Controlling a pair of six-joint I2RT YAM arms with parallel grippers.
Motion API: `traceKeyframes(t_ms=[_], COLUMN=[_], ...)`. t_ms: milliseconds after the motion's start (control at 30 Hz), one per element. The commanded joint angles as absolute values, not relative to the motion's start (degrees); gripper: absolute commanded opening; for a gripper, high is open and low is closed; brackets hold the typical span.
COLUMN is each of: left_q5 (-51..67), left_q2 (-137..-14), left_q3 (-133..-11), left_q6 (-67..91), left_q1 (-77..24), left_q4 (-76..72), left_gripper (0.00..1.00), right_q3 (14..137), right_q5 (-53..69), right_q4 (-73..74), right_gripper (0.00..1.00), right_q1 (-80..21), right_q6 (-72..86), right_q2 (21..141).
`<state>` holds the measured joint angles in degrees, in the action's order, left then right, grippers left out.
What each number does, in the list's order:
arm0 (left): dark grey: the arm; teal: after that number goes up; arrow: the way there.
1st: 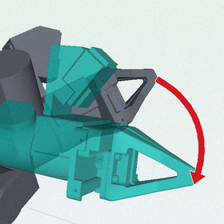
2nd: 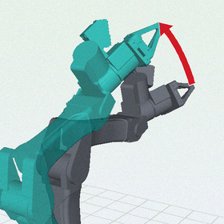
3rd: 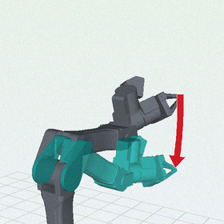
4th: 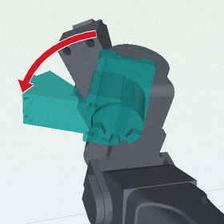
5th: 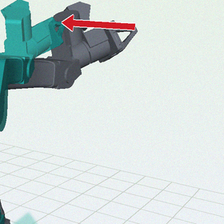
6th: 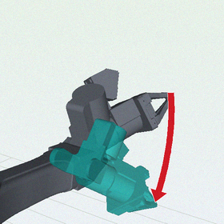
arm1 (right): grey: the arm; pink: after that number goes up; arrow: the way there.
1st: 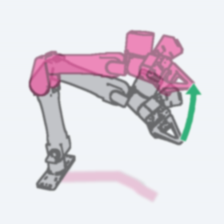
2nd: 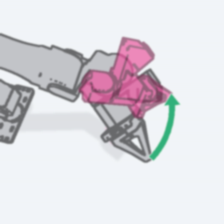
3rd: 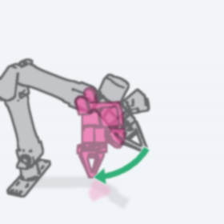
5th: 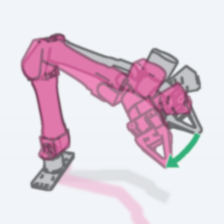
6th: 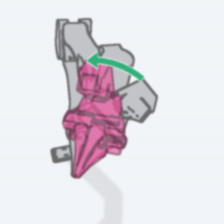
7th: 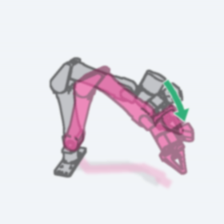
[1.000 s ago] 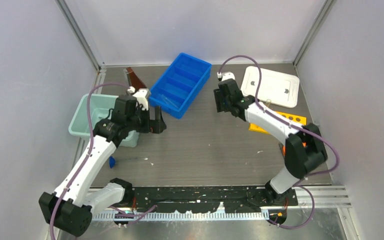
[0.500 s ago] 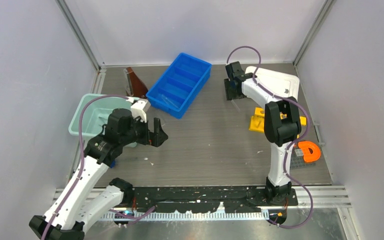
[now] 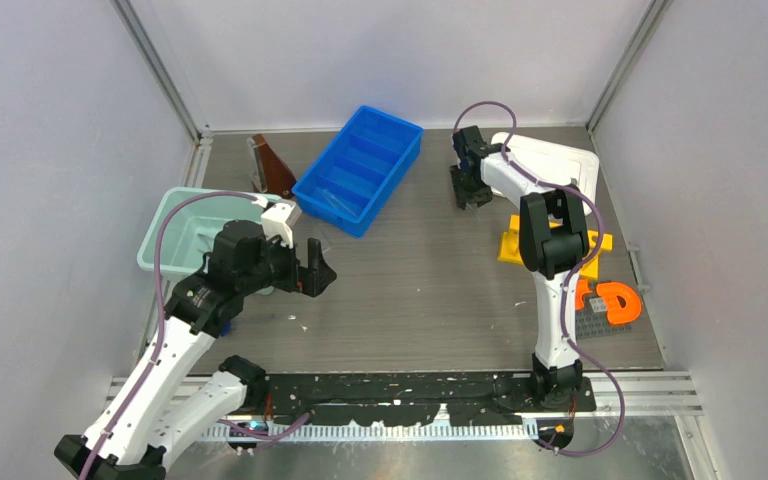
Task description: Organize the chemistry lab equipment
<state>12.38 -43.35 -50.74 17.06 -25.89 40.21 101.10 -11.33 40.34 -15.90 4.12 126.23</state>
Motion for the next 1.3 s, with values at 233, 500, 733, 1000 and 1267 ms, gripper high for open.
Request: traceKeyframes(t_ms=[233, 500, 733, 1000, 1267], left_q5=[11.29, 11.48, 11.29, 14.96, 24.88], left_q2=[-42.05, -42.21, -43.11, -44.14, -49.13], left_q3=[-50.63, -49.83, -49.58, -49.66, -48.79], left_q6=[15.47, 15.73, 17.38, 21.84, 31.75], left_q1=[-26.14, -26.1, -26.1, -26.1, -26.11], left_q4=[39.07, 37.93, 36.87, 33.9, 24.39], left_gripper=[1.0, 0.98, 0.92, 0.87, 0.79], right_q3=[103.89, 101.46, 96.96, 87.23, 73.24], right_q5=[-9.19, -6.73, -2.12, 8.24, 13.71], right_q4=[40.96, 40.1, 38.49, 31.08, 17.41], right_gripper=[0.37, 0.21, 0.18, 0.18, 0.17], right_q1=[-15.82, -15.84, -15.91, -16.99, -21.63], right_q6=[2.06, 4.53, 9.21, 18.63, 31.67], right_q2=[128.66, 125.32, 119.68, 105.08, 89.41])
